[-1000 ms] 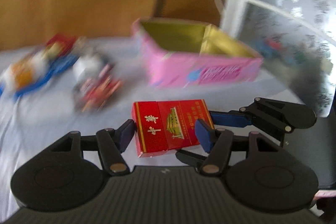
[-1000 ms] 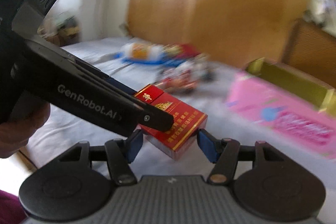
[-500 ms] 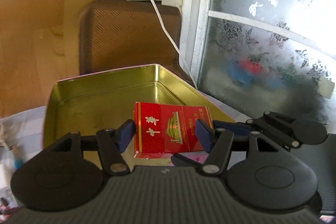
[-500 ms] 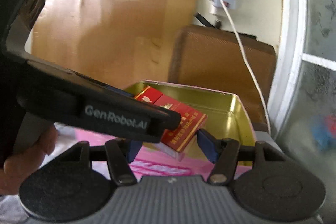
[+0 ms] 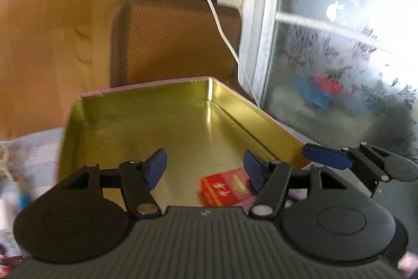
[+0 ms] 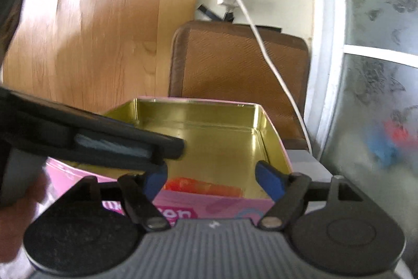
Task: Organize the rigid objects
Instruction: 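Lower the red box into the pink tin and open the left tool, then grasp the red toy figurine with the left tool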
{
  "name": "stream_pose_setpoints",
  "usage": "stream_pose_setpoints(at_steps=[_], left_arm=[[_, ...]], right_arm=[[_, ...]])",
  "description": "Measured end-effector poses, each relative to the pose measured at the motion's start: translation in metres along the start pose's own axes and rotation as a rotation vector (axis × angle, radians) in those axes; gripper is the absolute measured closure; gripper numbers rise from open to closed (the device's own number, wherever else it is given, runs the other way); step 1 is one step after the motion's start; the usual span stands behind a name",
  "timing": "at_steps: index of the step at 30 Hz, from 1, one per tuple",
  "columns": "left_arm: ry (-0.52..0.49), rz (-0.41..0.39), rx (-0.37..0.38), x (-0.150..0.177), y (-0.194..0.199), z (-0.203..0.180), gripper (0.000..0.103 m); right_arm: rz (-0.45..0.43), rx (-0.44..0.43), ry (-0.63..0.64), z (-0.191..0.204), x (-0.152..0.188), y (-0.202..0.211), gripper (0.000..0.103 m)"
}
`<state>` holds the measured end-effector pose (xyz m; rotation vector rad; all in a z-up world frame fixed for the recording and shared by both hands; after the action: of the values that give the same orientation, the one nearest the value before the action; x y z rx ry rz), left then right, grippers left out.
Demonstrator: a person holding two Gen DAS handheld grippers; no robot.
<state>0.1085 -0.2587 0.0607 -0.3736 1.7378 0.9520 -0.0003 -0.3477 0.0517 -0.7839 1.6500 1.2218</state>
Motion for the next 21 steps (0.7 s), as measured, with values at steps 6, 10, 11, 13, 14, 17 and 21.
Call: stream_pose_setpoints(at_steps=[6, 10, 11, 13, 14, 17, 21], left_arm=[[0.076, -0.082, -0.053, 0.040, 0.089, 0.066, 0.029], [0.136, -0.066, -0.262, 0.082, 0.133, 0.128, 0.029], [0.148, -0.049, -0.329, 0.092, 0.141, 0.144, 0.029], [0.165, -0.014, -0.455, 0.109, 0.153, 0.170, 0.030], [0.182, -0.001, -0.503, 0.117, 0.158, 0.181, 0.030], [0.323, -0.020, -0.519, 0.128, 0.176, 0.211, 0.031], [0.426, -0.060, -0.494, 0.128, 0.182, 0.227, 0.031]], right_arm=[[-0.144, -0.003, -0.028, 0.022, 0.009, 0.047, 0.032], [-0.188, -0.098, -0.003, 0.053, 0.004, 0.063, 0.051], [-0.181, -0.136, 0.014, 0.065, 0.002, 0.064, 0.053], [-0.158, -0.228, 0.058, 0.094, -0.001, 0.063, 0.059], [-0.142, -0.276, 0.088, 0.111, -0.002, 0.062, 0.060], [-0.084, -0.371, 0.180, 0.161, 0.000, 0.052, 0.064], [0.009, -0.431, 0.275, 0.218, 0.000, 0.022, 0.065]])
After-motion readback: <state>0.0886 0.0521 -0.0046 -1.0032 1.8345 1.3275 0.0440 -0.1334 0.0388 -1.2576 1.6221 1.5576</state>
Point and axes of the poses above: each gripper's, at about its wrist camera, not at the fingertips, and y roughly against the way its jaws point, z to its left, x to its underside, the point moved 2 cm from there along -y, roughly the way its jaws point, and after that the axes turned 3 degrees about y, right-handed, at the moved point
